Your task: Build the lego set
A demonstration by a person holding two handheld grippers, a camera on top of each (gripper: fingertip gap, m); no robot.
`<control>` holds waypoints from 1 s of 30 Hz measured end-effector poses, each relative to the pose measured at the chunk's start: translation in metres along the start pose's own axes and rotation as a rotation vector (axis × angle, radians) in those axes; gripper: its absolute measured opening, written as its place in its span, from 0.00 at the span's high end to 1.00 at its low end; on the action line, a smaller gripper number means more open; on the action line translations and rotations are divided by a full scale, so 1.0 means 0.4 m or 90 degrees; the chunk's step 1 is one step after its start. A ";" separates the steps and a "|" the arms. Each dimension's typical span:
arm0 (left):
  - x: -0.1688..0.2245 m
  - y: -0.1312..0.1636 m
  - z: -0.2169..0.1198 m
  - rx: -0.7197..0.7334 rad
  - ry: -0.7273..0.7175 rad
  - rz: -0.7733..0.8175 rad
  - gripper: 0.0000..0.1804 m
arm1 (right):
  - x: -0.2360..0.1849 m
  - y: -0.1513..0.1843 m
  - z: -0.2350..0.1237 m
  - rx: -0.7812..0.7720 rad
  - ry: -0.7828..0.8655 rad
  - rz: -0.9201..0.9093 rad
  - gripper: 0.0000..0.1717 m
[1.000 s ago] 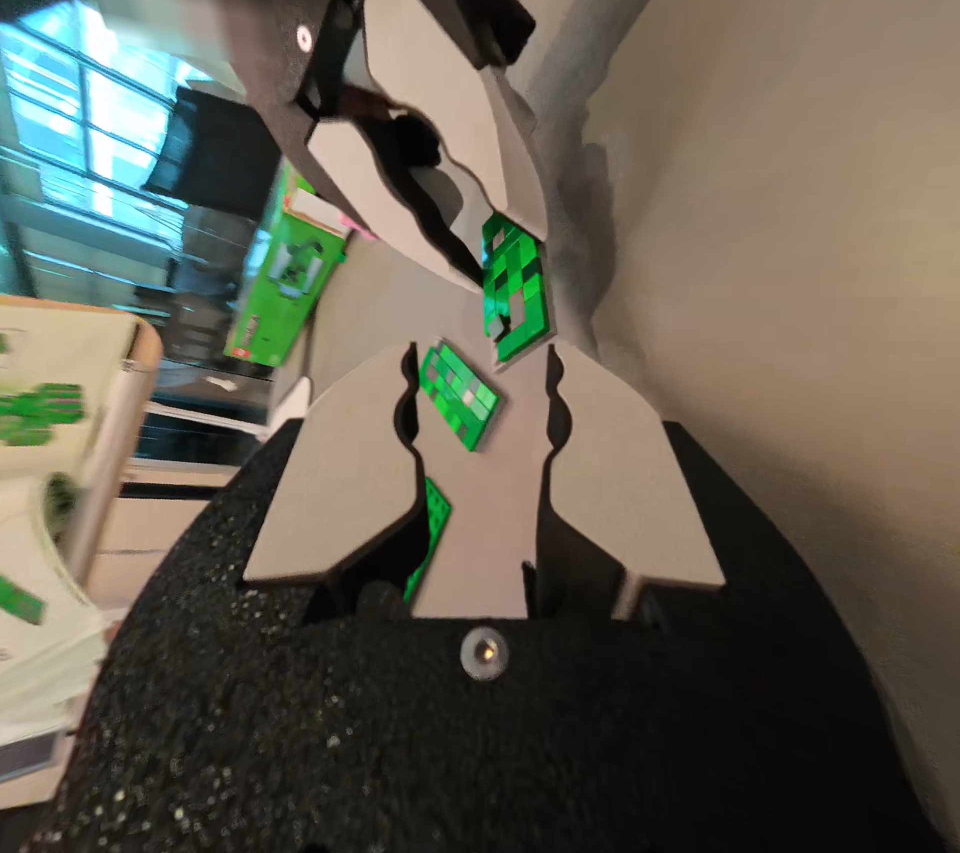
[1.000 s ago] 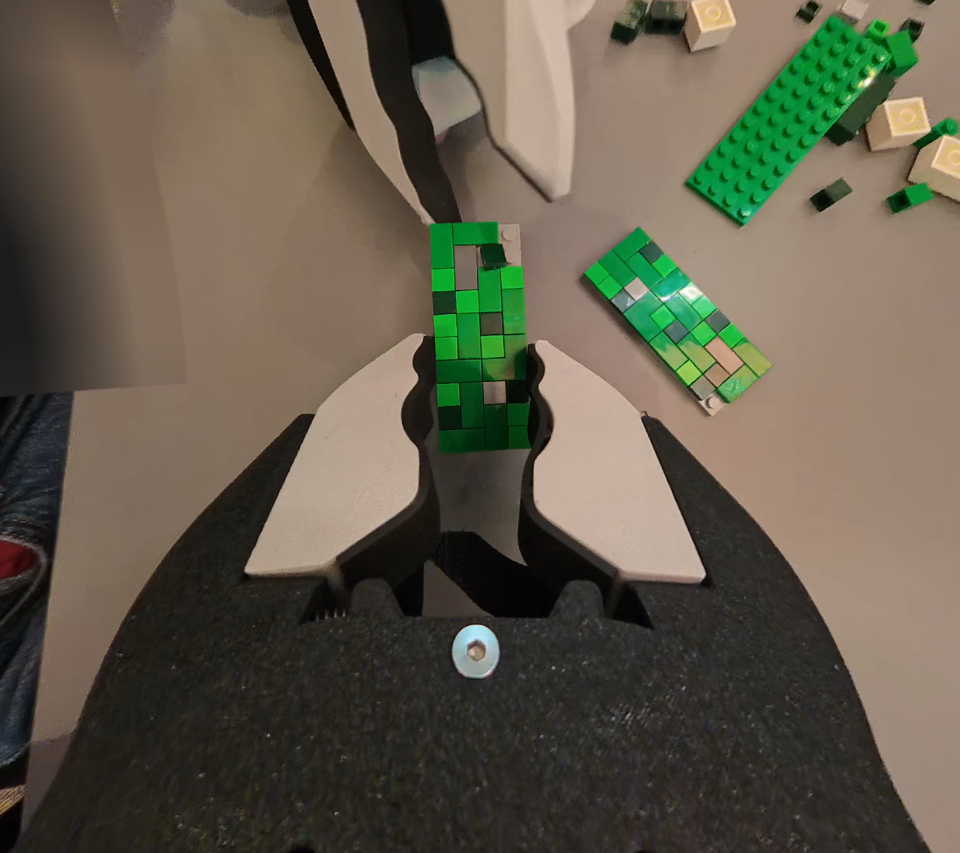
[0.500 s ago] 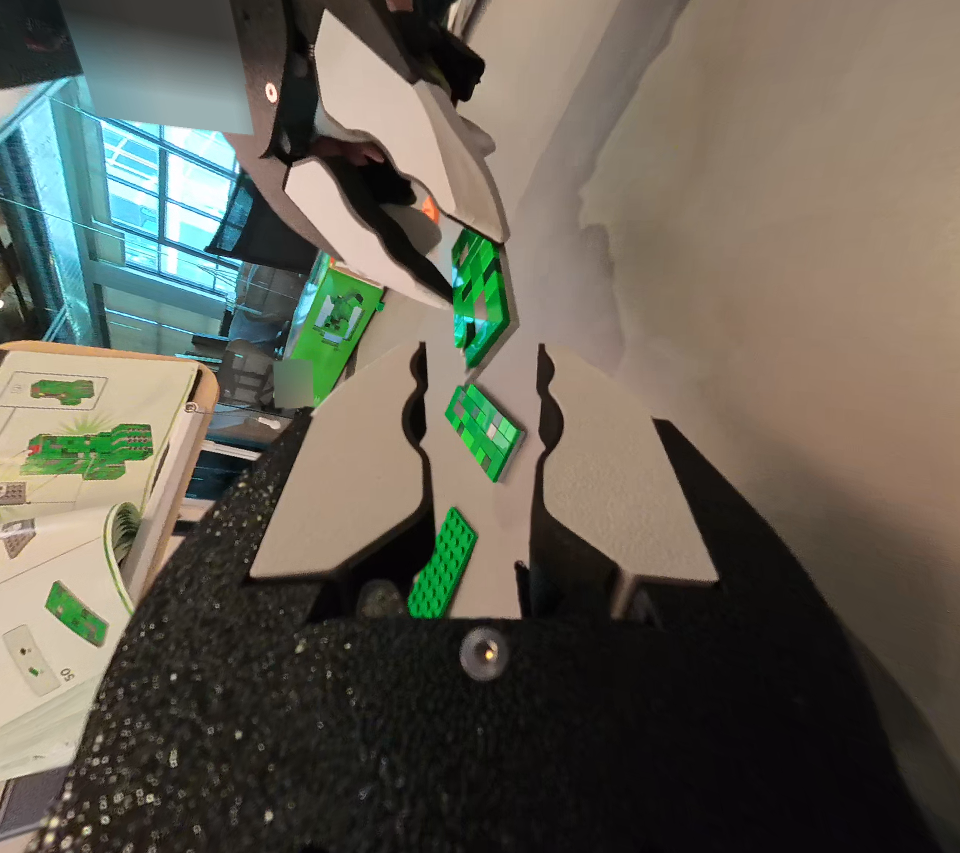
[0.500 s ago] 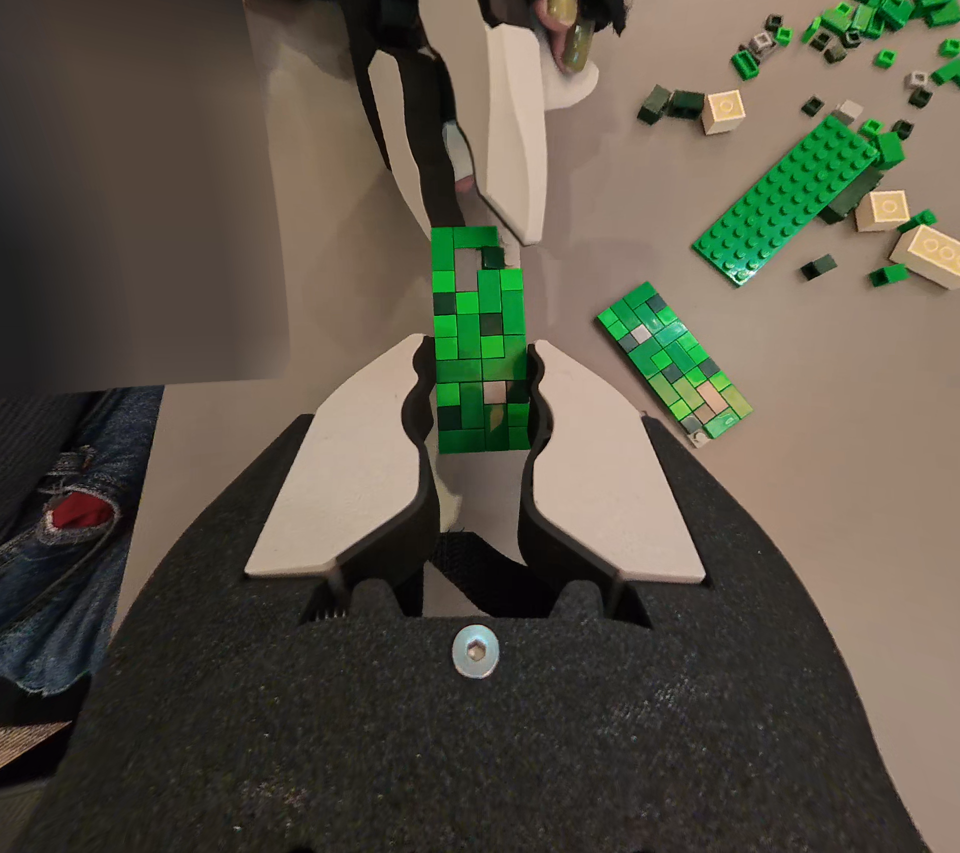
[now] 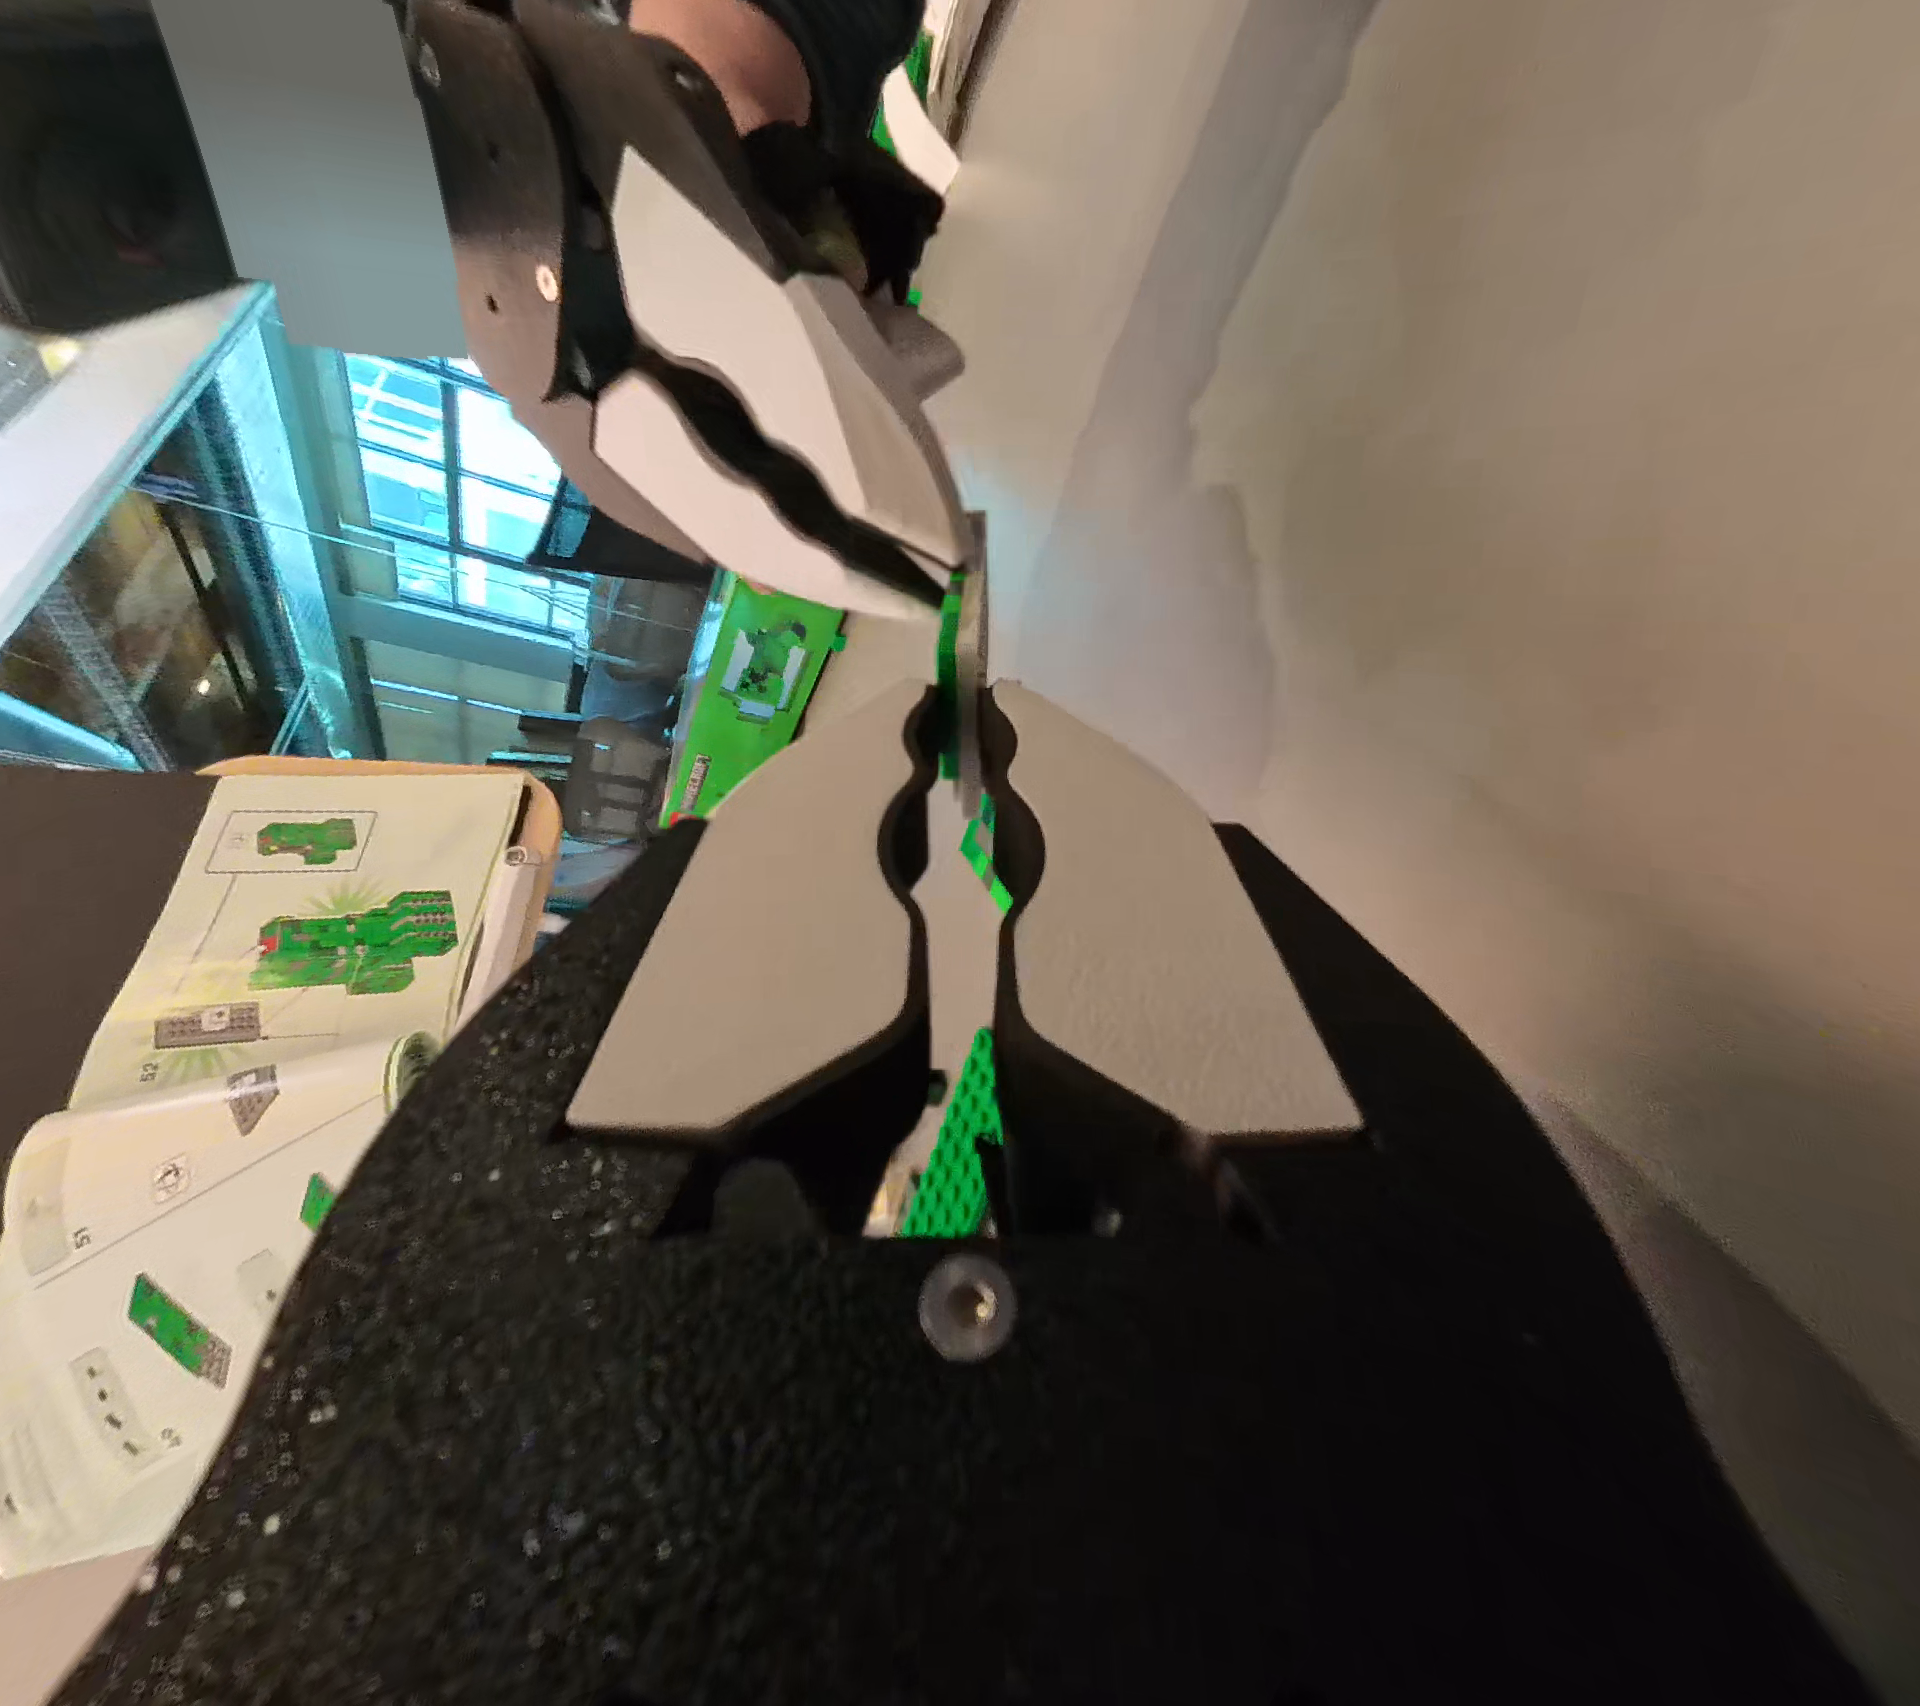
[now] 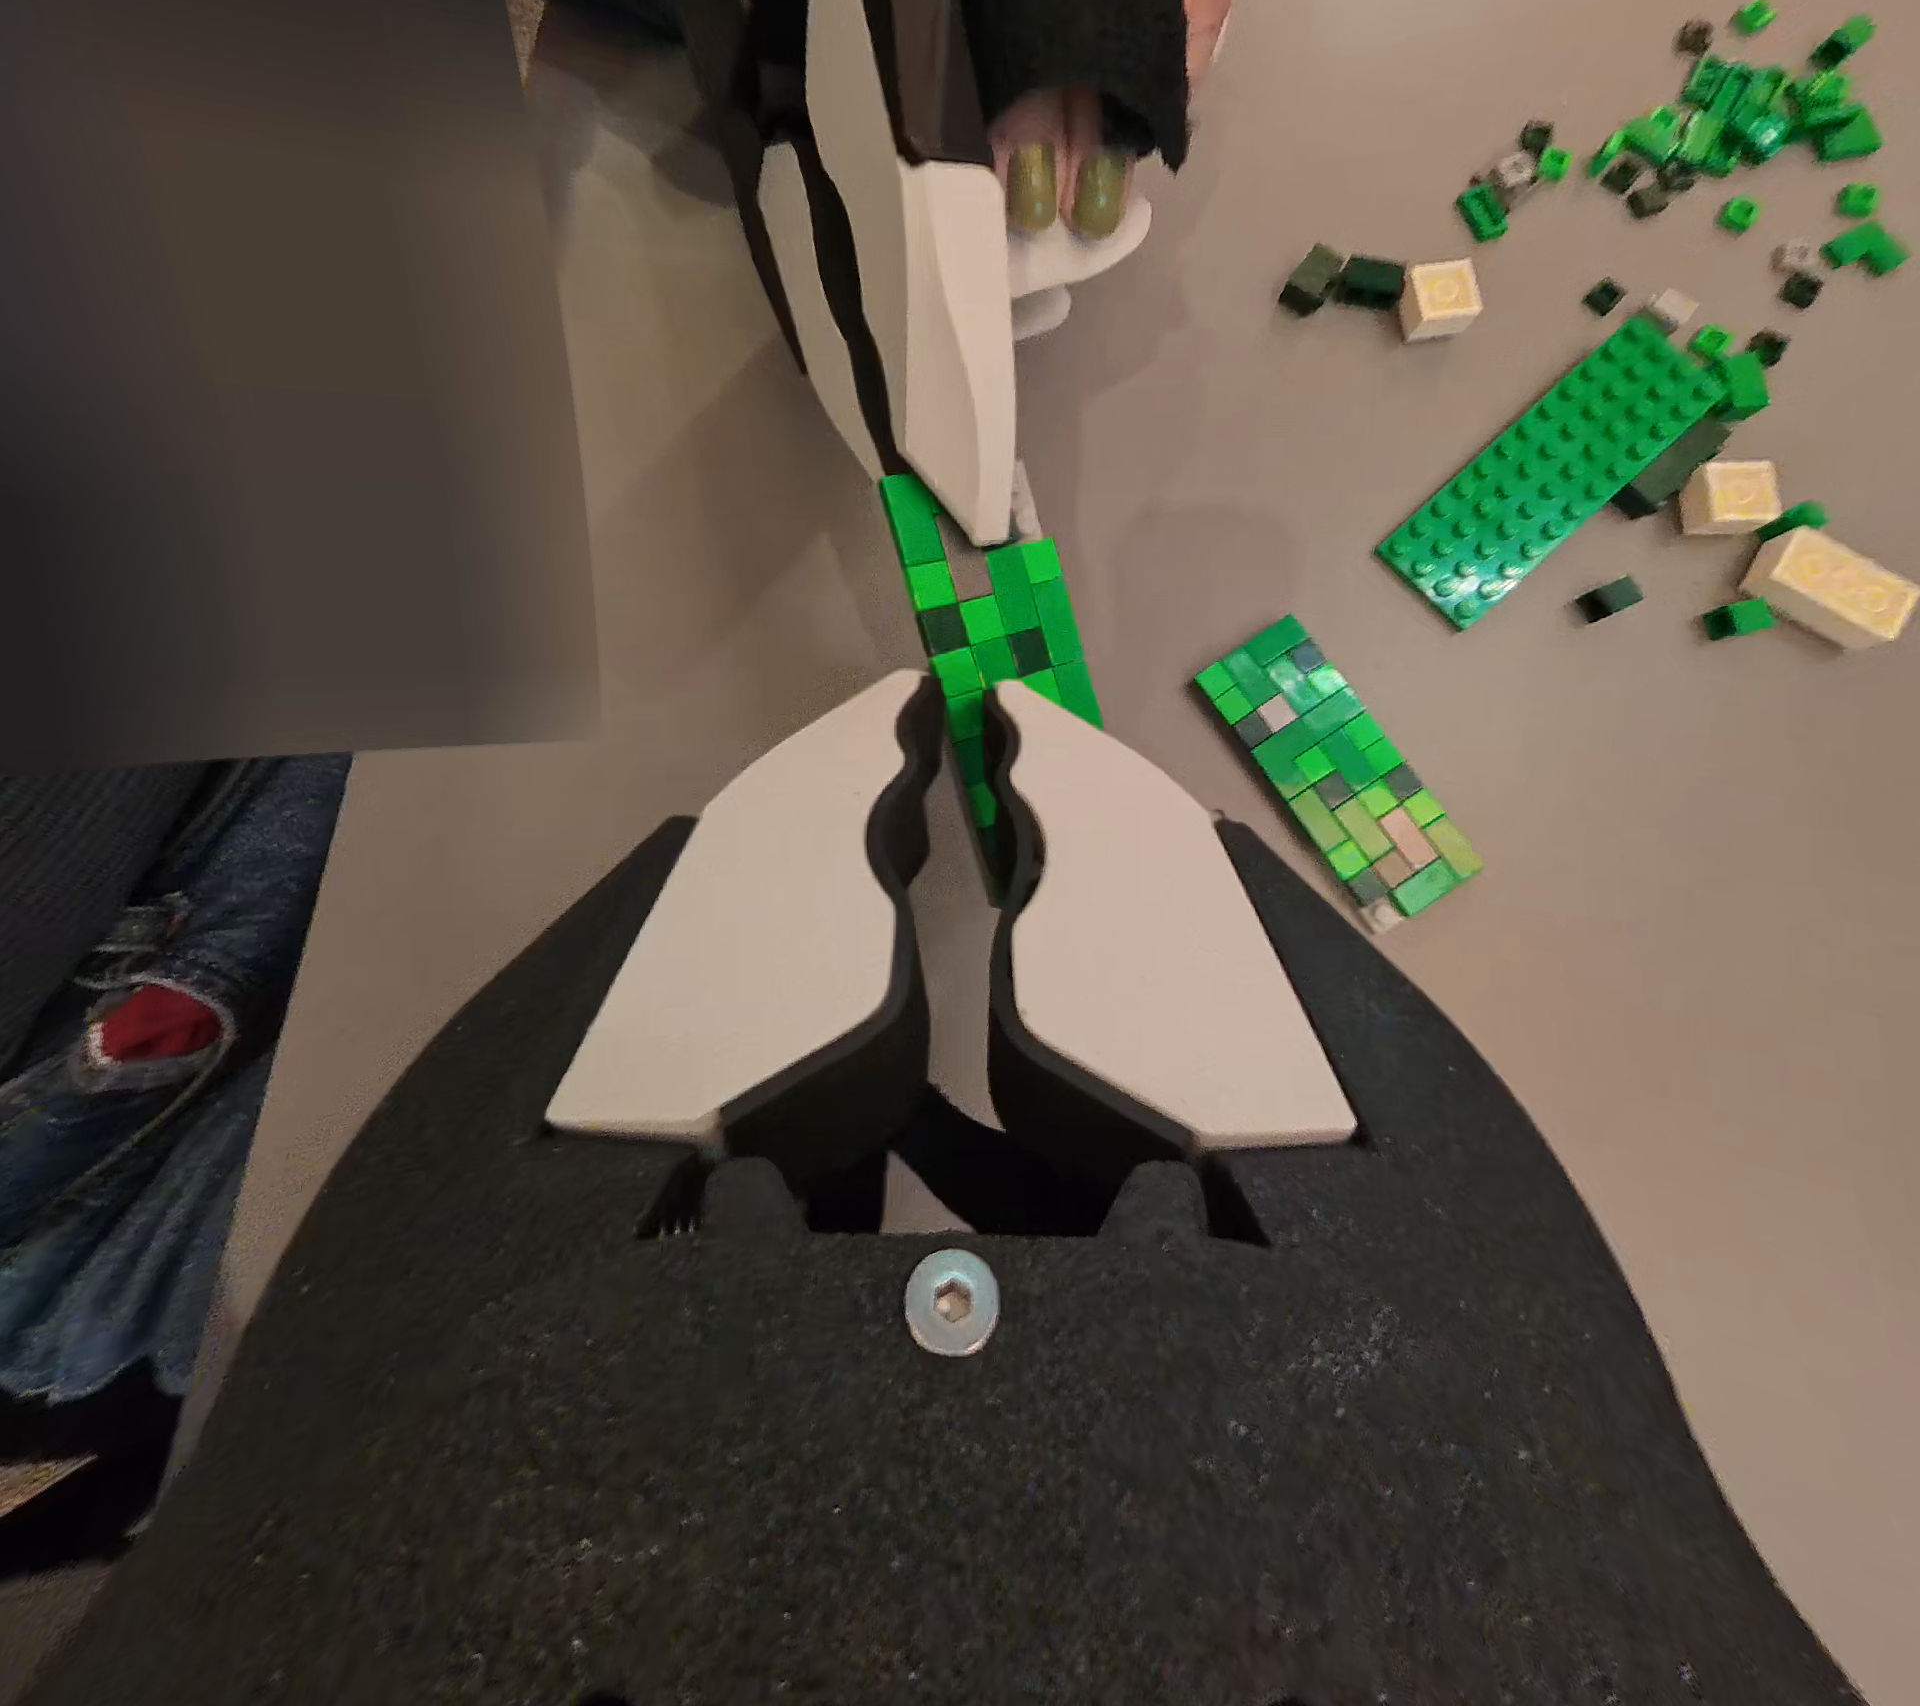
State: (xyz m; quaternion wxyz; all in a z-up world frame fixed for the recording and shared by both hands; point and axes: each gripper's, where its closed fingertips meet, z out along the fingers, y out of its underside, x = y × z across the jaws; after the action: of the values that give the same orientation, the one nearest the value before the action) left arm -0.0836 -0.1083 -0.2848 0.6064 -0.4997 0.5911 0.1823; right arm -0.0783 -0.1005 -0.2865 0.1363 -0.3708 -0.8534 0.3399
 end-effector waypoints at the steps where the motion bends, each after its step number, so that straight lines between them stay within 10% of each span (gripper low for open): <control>1: -0.001 0.001 -0.001 0.002 0.004 -0.003 0.97 | 0.005 -0.006 -0.003 0.009 0.013 -0.005 1.00; 5: 0.005 -0.011 0.001 0.019 0.015 -0.021 0.97 | 0.018 -0.019 -0.017 0.017 0.041 -0.015 0.98; 11: -0.016 0.016 0.005 -0.020 -0.013 -0.050 0.97 | 0.027 -0.009 0.012 -0.009 0.118 -0.085 0.65; 17: -0.051 0.001 -0.010 -0.001 -0.054 -0.071 0.97 | 0.084 -0.011 0.003 -0.095 0.520 -0.392 0.85; 30: -0.075 0.013 -0.015 0.016 -0.103 -0.115 0.80 | 0.070 0.021 0.018 -0.137 0.654 -0.499 0.96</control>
State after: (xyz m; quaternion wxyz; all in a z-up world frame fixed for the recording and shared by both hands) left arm -0.0980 -0.0999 -0.2588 0.6723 -0.5268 0.4951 0.1595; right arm -0.0968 -0.0795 -0.2981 0.6024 -0.1588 -0.7810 -0.0426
